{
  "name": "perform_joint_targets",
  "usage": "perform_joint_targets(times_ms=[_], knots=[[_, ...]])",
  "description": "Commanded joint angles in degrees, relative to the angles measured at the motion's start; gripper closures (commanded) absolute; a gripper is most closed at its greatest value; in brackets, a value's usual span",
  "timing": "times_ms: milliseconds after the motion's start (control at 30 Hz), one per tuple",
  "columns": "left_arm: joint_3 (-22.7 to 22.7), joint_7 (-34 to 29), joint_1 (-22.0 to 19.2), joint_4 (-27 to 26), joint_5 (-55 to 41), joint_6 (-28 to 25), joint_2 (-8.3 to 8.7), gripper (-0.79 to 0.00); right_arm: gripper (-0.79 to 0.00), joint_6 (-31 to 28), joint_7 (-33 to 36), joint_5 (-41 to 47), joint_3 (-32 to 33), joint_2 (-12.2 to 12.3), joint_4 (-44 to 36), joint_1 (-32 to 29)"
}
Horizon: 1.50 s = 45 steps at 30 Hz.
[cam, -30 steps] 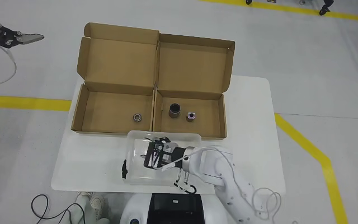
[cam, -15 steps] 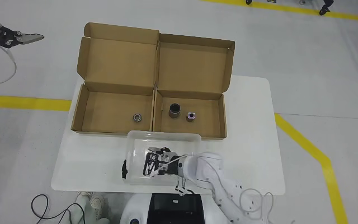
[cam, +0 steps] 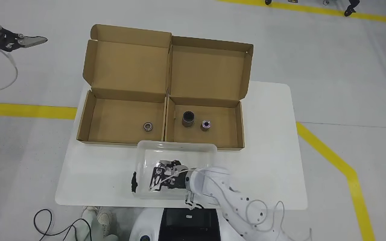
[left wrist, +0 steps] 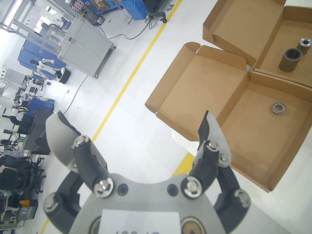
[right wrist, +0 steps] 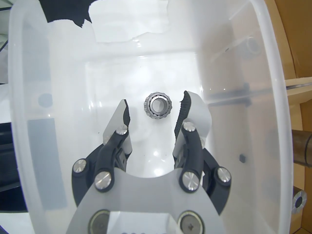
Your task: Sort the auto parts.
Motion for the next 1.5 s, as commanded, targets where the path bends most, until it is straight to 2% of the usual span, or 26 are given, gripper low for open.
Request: perform_joint_targets(times_ms=[0, 467, 600, 667, 767, 1000, 1133, 1300, 1467], knots=[[0.0, 0.0, 0.0, 0.0, 0.0, 0.0, 0.0, -0.785, -0.372, 0.4, -0.4, -0.1, -0.4, -0.1, 0.9, 0.5], [0.0, 0.0, 0.0, 0.0, 0.0, 0.0, 0.0, -0.785, -0.369, 3.8, -2.1, -0.2, -3.6, -1.1, 6.7, 4.4], [0.0, 0.0, 0.0, 0.0, 0.0, 0.0, 0.0, -0.785, -0.339, 4.4, -1.9, 0.0, -4.1, -1.3, 7.6, 5.0], [0.0, 0.0, 0.0, 0.0, 0.0, 0.0, 0.0, -0.785, -0.292, 4.7, -2.0, 0.2, -4.3, -1.4, 8.0, 5.3], [0.0, 0.0, 0.0, 0.0, 0.0, 0.0, 0.0, -0.785, 0.0, 5.5, -1.8, 0.1, -4.5, -1.5, 8.4, 5.5], [0.0, 0.0, 0.0, 0.0, 0.0, 0.0, 0.0, -0.785, 0.0, 7.3, -1.2, -2.7, -5.2, -1.4, 6.2, 5.5], [0.0, 0.0, 0.0, 0.0, 0.0, 0.0, 0.0, -0.785, 0.0, 7.6, -3.8, -2.9, -4.4, -0.9, 2.5, 4.1], [0.0, 0.0, 0.0, 0.0, 0.0, 0.0, 0.0, -0.785, 0.0, 5.1, -11.6, 1.3, -0.5, 0.5, -1.3, 1.1], [0.0, 0.0, 0.0, 0.0, 0.0, 0.0, 0.0, -0.785, 0.0, -2.3, -22.0, 6.9, 4.5, 2.1, -3.7, -0.6]])
